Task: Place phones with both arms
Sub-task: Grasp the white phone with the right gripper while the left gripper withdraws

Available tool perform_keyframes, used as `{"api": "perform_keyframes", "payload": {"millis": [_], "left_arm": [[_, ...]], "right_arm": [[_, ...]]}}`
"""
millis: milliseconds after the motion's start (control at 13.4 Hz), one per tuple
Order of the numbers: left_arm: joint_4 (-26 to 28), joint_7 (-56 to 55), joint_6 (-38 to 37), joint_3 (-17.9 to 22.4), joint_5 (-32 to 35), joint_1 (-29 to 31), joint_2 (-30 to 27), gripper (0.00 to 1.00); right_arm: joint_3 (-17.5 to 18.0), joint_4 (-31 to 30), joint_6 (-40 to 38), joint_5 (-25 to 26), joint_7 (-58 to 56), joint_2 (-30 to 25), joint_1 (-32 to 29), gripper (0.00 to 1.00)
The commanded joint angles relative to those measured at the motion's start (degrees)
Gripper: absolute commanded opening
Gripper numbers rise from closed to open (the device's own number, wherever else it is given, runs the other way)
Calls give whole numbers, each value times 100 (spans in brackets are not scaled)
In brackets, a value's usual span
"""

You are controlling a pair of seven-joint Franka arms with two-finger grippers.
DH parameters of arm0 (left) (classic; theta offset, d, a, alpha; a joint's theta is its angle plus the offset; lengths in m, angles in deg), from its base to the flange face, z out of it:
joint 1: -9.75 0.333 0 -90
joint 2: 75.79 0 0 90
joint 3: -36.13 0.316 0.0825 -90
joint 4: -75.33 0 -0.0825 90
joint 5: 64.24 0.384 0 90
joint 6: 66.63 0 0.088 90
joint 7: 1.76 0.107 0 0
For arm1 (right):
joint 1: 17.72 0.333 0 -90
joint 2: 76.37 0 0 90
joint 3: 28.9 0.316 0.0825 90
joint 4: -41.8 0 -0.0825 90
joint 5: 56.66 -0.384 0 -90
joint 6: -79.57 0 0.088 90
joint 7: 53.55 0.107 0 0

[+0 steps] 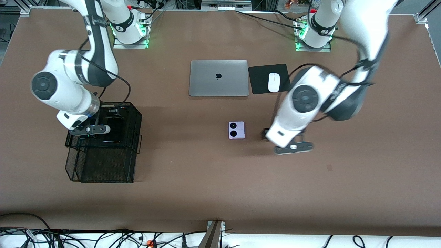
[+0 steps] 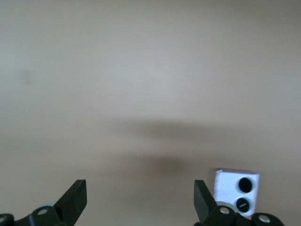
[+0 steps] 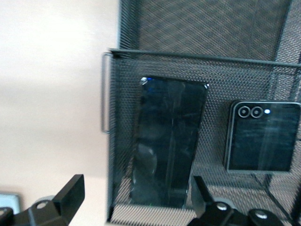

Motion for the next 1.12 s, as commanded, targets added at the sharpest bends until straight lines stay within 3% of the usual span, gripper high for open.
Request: {"api": "perform_keyframes", "payload": {"millis": [0, 149, 298, 446, 669, 893, 967, 1041], "left_arm": [[-483, 873, -1277, -31, -88, 258, -385, 100], [-635, 1699, -1737, 188, -500, 381, -876, 100], [-670, 1782, -2212, 180, -624, 741, -1132, 100], [-496, 2061, -2188, 381, -1332, 1093, -1552, 100], [268, 3053, -1969, 2161, -1705, 131, -2388, 100], [1346, 3135, -1234, 2980, -1740, -187, -3326, 100], [1743, 3161, -856, 3105, -1758, -250, -3574, 100], [1790, 3162, -878, 3124, -1819, -242, -3603, 100]], "right_arm": [[-127, 1063, -1211, 126, -47, 14, -23, 100], [-118, 1504, -1626, 144, 154, 32, -6, 100], [-13, 1751, -1645, 101, 776, 49, 99, 100], [363, 1917, -1558, 74, 1733, 242, 240, 100], [1198, 2820, -1488, 65, 3174, 1005, 249, 100], [2111, 3447, -804, 74, 4371, 1656, 258, 100], [2419, 3535, -506, 109, 4653, 1797, 276, 100], [2561, 3605, -277, 118, 4804, 1946, 380, 100]]}}
